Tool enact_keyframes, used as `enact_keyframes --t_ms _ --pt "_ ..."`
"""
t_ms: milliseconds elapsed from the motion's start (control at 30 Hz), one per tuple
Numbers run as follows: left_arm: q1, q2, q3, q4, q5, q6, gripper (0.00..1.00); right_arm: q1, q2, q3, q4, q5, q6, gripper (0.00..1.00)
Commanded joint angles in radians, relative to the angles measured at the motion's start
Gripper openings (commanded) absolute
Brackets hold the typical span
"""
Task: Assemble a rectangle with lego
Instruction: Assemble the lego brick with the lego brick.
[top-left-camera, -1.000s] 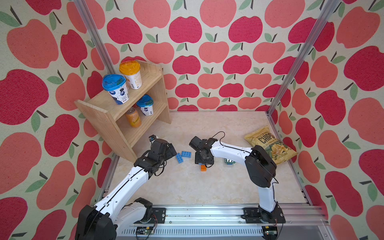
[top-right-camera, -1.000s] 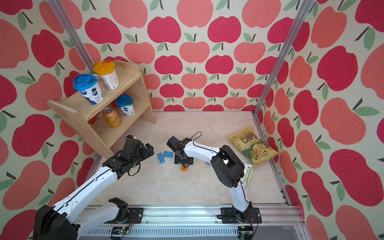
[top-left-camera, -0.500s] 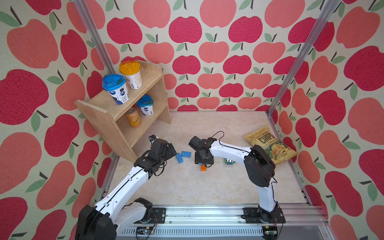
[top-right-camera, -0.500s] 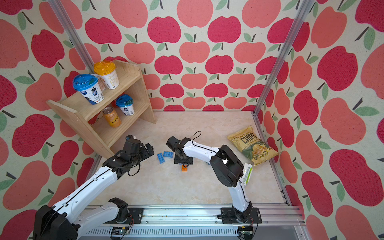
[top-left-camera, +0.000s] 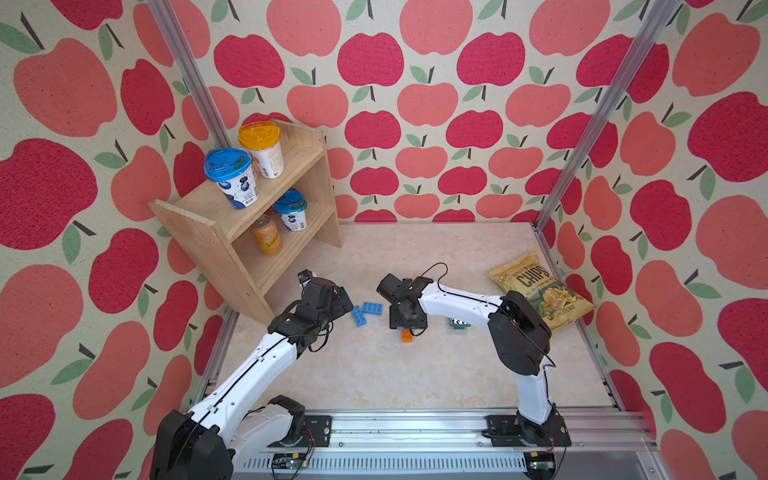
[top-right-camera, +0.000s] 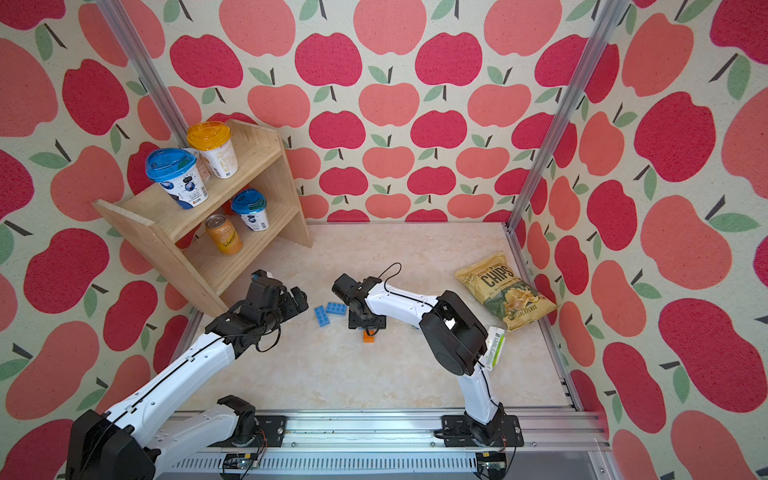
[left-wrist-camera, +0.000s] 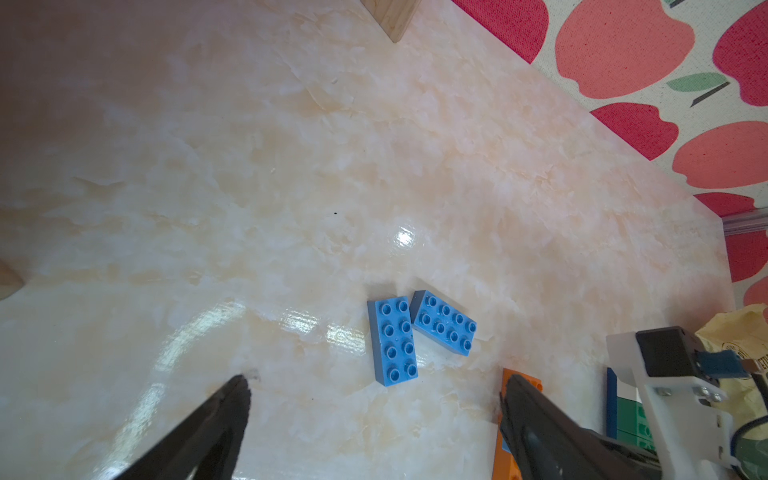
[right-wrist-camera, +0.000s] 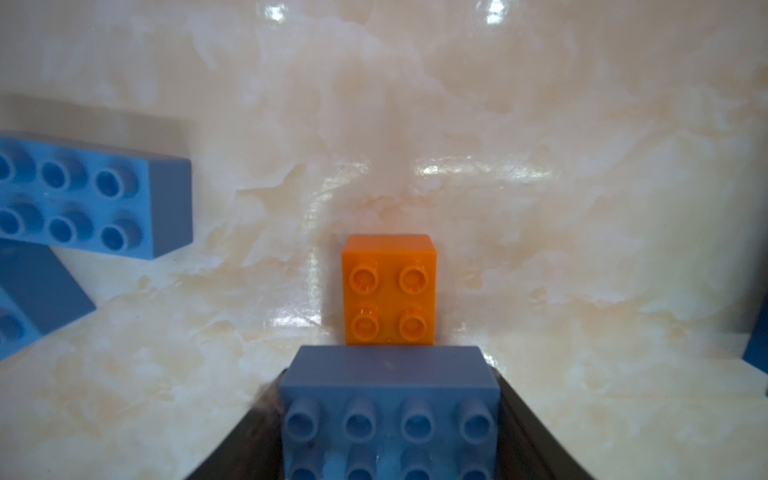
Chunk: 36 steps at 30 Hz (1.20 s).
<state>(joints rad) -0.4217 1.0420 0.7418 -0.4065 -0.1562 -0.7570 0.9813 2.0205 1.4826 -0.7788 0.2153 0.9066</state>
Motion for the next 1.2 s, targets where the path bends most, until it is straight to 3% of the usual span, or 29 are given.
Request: enact_keyframes --t_ms 0,133,800,867,1167 --pt "-0.004 -0.003 0.019 0.013 -0.011 0.016 0.97 0.018 0.115 -0.107 -0.04 -0.095 -0.024 0.28" --pt "-0.004 -0.011 0.018 0.011 -0.013 0.016 0.97 0.019 0.108 -0.124 -0.048 -0.112 -0.032 0.22" --pt "-0.004 -0.01 0.022 0.009 -0.016 0.021 0.97 -0.021 0.179 -0.146 -0.116 -0.197 -0.077 0.16" --pt "-0.003 -0.005 0.025 0.009 -0.016 0.02 0.97 -0.04 0.179 -0.171 -0.104 -0.212 -0.081 0.11" --pt "-0.003 0.007 0.032 0.011 -0.018 0.023 0.98 -0.047 0.219 -0.147 -0.127 -0.203 -0.095 0.1"
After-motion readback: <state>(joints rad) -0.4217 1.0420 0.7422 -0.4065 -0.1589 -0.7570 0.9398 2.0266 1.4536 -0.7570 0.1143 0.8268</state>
